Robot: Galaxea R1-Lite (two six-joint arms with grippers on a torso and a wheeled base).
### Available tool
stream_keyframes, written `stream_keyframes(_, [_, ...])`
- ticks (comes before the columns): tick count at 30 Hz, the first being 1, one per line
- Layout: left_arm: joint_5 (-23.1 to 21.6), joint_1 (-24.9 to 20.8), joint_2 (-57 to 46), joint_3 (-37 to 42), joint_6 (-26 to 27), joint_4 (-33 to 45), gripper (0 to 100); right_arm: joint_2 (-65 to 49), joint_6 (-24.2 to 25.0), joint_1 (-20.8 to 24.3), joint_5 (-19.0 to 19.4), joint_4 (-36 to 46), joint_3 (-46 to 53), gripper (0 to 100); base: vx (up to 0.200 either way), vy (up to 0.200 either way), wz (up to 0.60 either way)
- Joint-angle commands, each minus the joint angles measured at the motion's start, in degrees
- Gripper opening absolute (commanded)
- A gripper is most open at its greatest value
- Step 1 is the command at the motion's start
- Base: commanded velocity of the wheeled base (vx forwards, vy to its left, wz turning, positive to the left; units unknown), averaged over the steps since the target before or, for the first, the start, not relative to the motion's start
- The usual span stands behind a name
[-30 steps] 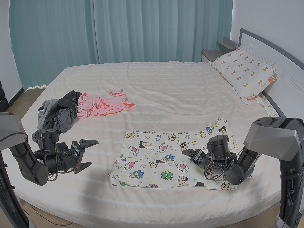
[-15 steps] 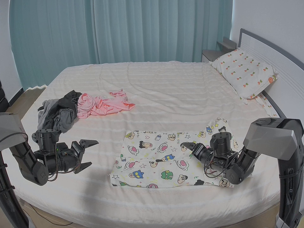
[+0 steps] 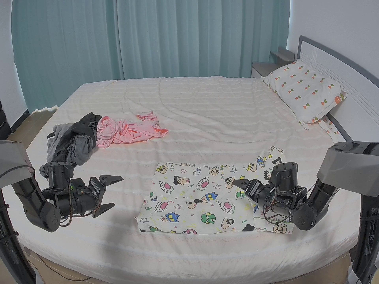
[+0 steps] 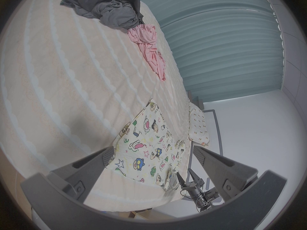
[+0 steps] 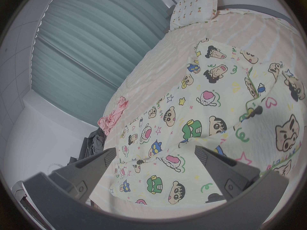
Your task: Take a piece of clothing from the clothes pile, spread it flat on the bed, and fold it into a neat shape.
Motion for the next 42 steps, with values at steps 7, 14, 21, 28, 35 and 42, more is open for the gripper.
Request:
stream_keyframes(7, [0.1,-1.1,-0.2,0.2,0.1,0.0,100,-2.0,0.0,-1.2,0.1,-0.2,-0.1,100,0.0,0.0,0.0])
stream_keyframes(14, [0.5,-1.1,-0.2,0.1,0.0,0.0,100,-2.0,0.0,-1.4,0.1,-0.2,-0.2,100,0.0,0.0,0.0])
stream_keyframes(21, [0.4,-1.5,-0.2,0.2,0.1,0.0,100,-2.0,0.0,-1.4,0.1,-0.2,-0.2,100,0.057,0.0,0.0])
stream_keyframes(28, [0.9,-1.6,-0.1,0.3,1.7,-0.3,100,-1.9,0.0,-1.2,0.1,-0.3,0.0,100,0.114,0.0,0.0])
stream_keyframes(35, [0.8,-2.6,1.9,-0.3,2.9,-3.6,100,-1.9,0.1,-0.6,0.1,-0.3,0.3,100,0.0,0.0,0.0])
stream_keyframes(42, [1.3,-4.8,6.7,-17.4,14.7,4.8,100,-1.9,0.2,-0.7,0.1,-0.3,0.3,100,0.0,0.0,0.0])
